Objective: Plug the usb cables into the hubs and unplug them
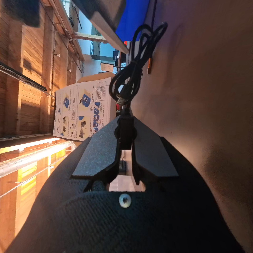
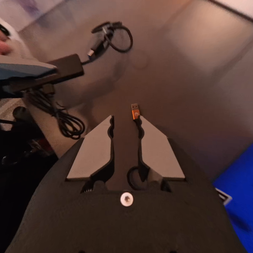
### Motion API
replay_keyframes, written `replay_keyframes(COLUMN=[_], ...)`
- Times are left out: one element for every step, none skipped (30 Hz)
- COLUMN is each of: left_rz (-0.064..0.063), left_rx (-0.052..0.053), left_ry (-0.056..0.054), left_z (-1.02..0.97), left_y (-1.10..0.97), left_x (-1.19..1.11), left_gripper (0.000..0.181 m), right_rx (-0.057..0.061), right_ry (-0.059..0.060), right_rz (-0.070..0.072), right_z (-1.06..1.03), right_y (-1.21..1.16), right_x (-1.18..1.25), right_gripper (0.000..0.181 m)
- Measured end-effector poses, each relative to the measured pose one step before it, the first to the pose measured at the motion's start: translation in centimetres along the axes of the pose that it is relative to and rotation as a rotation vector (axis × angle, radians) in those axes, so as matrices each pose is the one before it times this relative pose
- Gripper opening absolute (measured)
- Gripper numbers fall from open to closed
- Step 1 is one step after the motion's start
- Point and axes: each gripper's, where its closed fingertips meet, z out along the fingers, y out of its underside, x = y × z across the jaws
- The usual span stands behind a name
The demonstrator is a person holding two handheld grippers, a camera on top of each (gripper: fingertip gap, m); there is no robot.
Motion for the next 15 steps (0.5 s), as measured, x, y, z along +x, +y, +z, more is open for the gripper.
replay_keyframes(left_rz=[0.0008, -0.0151, -0.0186, -0.0103, -0.0019, 0.0041, 0.0064, 0.0079, 0.0074, 0.0015, -0.0051, -0.0089, -0.0132, -0.0163, -0.0139], left_rx=[0.0039, 0.0070, 0.0036, 0.0020, 0.0025, 0.0014, -0.0018, -0.0038, -0.0040, -0.0021, 0.0000, 0.0031, 0.0047, 0.0023, -0.0010], left_ry=[-0.0090, 0.0030, 0.0095, 0.0070, 0.0090, 0.0061, -0.0003, -0.0028, -0.0033, 0.0007, 0.0041, 0.0001, -0.0043, -0.0028, -0.0019], left_z=[-0.013, -0.006, 0.000, -0.018, -0.026, -0.028, -0.023, 0.003, 0.030, 0.029, -0.033, -0.117, -0.161, -0.158, -0.098], left_y=[0.076, 0.088, 0.159, 0.144, 0.099, 0.059, 0.003, -0.019, -0.010, -0.004, -0.013, -0.039, -0.038, -0.003, 0.052], left_x=[-0.243, -0.101, 0.017, 0.026, 0.143, 0.159, 0.067, 0.044, 0.027, 0.060, 0.067, -0.025, -0.114, -0.096, -0.080], left_gripper=[0.009, 0.009, 0.009, 0.009, 0.009, 0.009, 0.009, 0.009, 0.009, 0.009, 0.009, 0.009, 0.009, 0.009, 0.009], right_rx=[-0.0225, -0.0229, -0.0207, -0.0159, -0.0156, -0.0163, -0.0174, -0.0170, 0.0117, 0.0039, -0.0031, 0.0099, 0.0359, 0.0508, 0.0515], right_ry=[0.0096, 0.0280, 0.0280, 0.0106, -0.0059, -0.0106, -0.0080, -0.0083, -0.0137, -0.0201, -0.0148, -0.0042, -0.0091, -0.0362, -0.0510], right_rz=[0.0158, 0.0052, -0.0038, -0.0075, -0.0065, -0.0063, -0.0075, -0.0084, -0.0174, -0.0231, -0.0357, -0.0451, -0.0464, -0.0394, -0.0255], right_z=[0.992, 0.698, 0.470, 0.339, 0.310, 0.362, 0.398, 0.367, 0.123, 0.042, 0.008, -0.061, -0.169, -0.339, -0.444], right_y=[0.367, 0.390, 0.349, 0.282, 0.236, 0.246, 0.260, 0.283, -0.149, -0.022, 0.068, -0.067, -0.366, -0.585, -0.683], right_x=[0.413, 0.690, 0.643, 0.349, 0.084, -0.010, 0.022, 0.009, -0.159, -0.318, -0.295, -0.191, -0.296, -0.710, -0.908], right_gripper=[0.034, 0.035, 0.038, 0.038, 0.038, 0.040, 0.041, 0.041, 0.025, 0.012, 0.012, 0.012, 0.012, 0.012, 0.012])
